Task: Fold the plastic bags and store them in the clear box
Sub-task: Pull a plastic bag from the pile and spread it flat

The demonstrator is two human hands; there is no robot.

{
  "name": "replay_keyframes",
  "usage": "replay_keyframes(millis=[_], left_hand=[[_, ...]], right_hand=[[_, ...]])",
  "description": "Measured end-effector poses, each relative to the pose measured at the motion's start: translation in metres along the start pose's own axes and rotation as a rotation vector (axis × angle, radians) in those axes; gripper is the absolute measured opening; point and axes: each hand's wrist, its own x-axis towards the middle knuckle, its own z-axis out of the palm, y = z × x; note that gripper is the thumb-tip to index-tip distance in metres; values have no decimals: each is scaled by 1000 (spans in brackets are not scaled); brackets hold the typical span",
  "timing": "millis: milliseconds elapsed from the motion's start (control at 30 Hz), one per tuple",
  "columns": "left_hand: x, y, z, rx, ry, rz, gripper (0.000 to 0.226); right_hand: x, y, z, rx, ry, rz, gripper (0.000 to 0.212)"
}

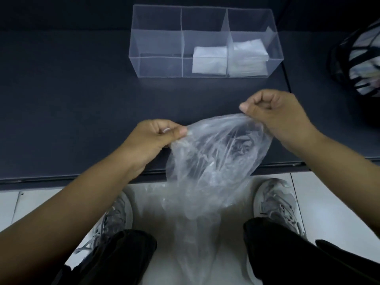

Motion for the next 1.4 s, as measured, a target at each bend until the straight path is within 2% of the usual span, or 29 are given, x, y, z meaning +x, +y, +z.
replay_keyframes(millis=[100,167,200,267,333,367,400,467,567,633,767,867,933,1000,1067,1133,1167,1233,1333,1400], left_hand=[[4,-2,0,-62,114,-26,24],[5,-1,5,-83,167,-4,26],[5,0,7,-96,193,5,27],[5,0,9,-124,226,22,29],[3,1,10,-154,244,49,25],[3,0,10,-168,261,65,21],[2,0,10,-174,285,79,16],[1,0,11,-162,324,108,11],[0,-4,11,-117,346,148,7],[1,-6,8,-78,372,163,8],[6,-4,-11,-56,488,163,13],[7,2,-22,-117,505,162,14],[6,5,-27,-145,487,156,15],[4,10,-35,-107,477,134,16],[2,14,-45,45,483,146,18],[0,22,-51,349,503,215,16],[-2,30,-48,458,471,260,14],[-3,47,-35,501,232,323,32],[4,63,-5,372,-252,228,60],[11,64,9,302,-354,165,55]], right_hand=[[12,4,-8,-216,258,-24,15],[1,-8,-5,-300,369,-211,21],[-9,-17,0,-299,349,-325,23],[-31,-28,18,-321,172,-431,34],[-51,-27,40,-460,-1,-365,57],[-57,-22,48,-550,-36,-318,67],[-60,-15,55,-620,-53,-258,72],[-59,-1,63,-651,-65,-127,65],[-50,16,64,-555,-54,-87,25],[-45,20,59,-368,-60,-96,11],[-39,15,39,-87,-39,-109,27],[-36,5,25,90,27,-98,49],[-34,-2,19,177,85,-46,64],[-31,-6,13,231,166,56,68],[-28,-8,7,196,184,113,73],[-25,-9,5,156,123,117,75],[-25,-10,7,140,81,115,75],[-23,-12,15,132,-10,110,75],[-18,-18,29,146,-114,139,70],[-14,-20,32,176,-170,153,60]])
